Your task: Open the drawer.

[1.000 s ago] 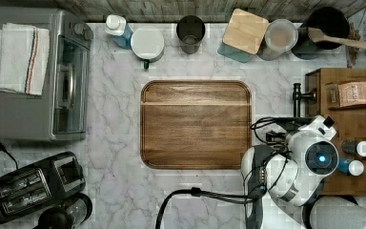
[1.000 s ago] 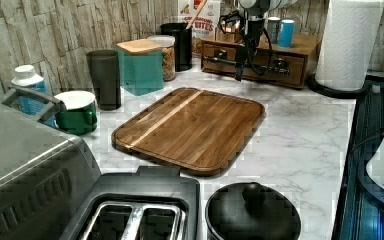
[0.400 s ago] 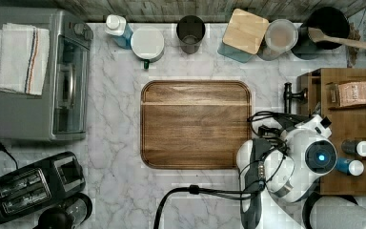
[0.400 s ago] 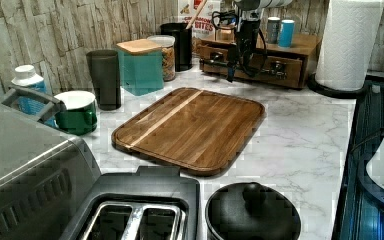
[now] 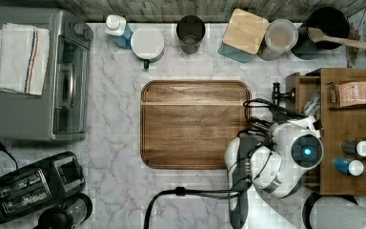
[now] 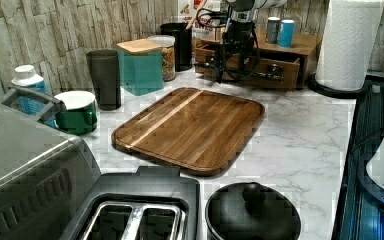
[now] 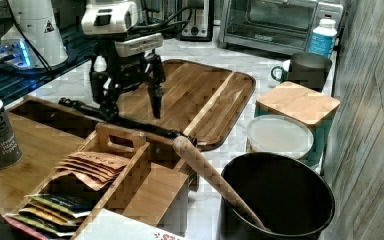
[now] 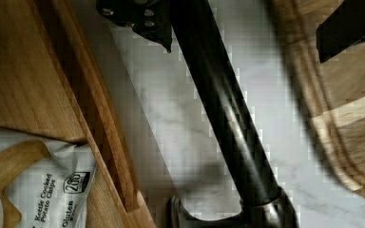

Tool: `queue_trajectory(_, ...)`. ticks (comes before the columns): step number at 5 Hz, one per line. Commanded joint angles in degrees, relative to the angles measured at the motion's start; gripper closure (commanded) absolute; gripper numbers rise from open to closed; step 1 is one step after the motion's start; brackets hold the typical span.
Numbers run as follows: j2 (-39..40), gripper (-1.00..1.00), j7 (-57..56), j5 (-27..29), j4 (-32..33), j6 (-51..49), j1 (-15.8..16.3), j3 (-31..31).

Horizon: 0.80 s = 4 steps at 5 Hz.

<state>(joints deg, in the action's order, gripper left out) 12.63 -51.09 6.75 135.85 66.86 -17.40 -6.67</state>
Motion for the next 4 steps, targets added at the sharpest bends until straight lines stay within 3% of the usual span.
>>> queue_trajectory(1, -4.8, -1.00, 12.2, -4.1, 6.5, -2.3, 17.0, 14.7)
queue_trajectory(2, -8.5, -1.00, 6.0, 0.0, 7.9, -5.7, 13.9, 18.0)
queue_trajectory(4, -8.5, -1.00, 6.1, -0.1, 8.0, -5.7, 12.8, 19.1)
